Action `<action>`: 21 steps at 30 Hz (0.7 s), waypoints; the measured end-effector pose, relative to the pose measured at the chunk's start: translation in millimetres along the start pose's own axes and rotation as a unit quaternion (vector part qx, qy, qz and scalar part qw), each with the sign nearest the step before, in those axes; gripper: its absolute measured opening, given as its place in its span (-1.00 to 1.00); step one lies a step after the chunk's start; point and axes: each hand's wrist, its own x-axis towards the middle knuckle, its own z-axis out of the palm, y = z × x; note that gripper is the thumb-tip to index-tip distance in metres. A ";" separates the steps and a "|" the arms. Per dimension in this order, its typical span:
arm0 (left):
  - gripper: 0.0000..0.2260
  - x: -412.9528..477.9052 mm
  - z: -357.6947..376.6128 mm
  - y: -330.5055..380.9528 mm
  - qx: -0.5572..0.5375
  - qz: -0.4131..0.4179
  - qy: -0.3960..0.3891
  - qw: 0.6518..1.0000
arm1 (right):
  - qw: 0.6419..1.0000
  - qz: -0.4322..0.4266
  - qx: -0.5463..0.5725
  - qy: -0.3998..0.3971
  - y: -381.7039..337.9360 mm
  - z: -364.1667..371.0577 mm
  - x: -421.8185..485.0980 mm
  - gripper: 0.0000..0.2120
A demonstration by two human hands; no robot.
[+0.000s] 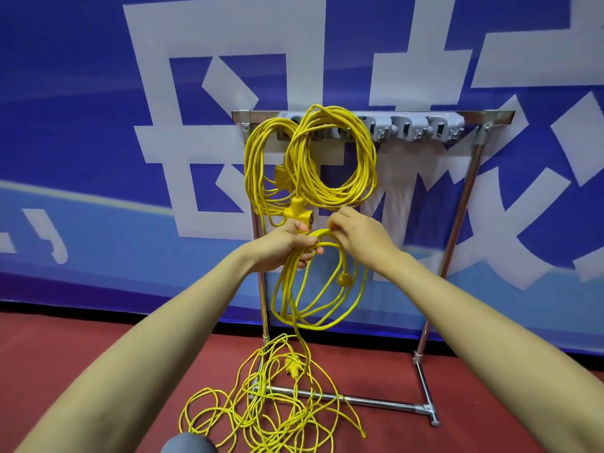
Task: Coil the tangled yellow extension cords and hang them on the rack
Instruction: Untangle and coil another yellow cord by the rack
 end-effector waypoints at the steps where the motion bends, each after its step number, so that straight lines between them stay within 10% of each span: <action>1: -0.78 0.3 0.3 -1.5 0.005 0.006 0.011 1.000 | 0.999 0.031 0.038 -0.002 0.9 1.5 1.1 -0.86; 7: -0.78 4.2 -1.5 -6.1 0.007 0.053 0.117 0.992 | 0.961 0.152 0.226 0.044 1.0 19.2 -26.0 -0.88; 14: -0.80 14.1 3.7 10.7 -0.051 0.122 0.203 0.970 | 0.930 0.201 0.116 -0.285 -30.6 79.5 -62.4 -0.49; 21: -0.86 19.9 -7.3 46.7 -0.147 0.165 0.176 0.959 | 0.919 0.306 0.124 -0.216 -26.5 113.5 -63.5 -0.66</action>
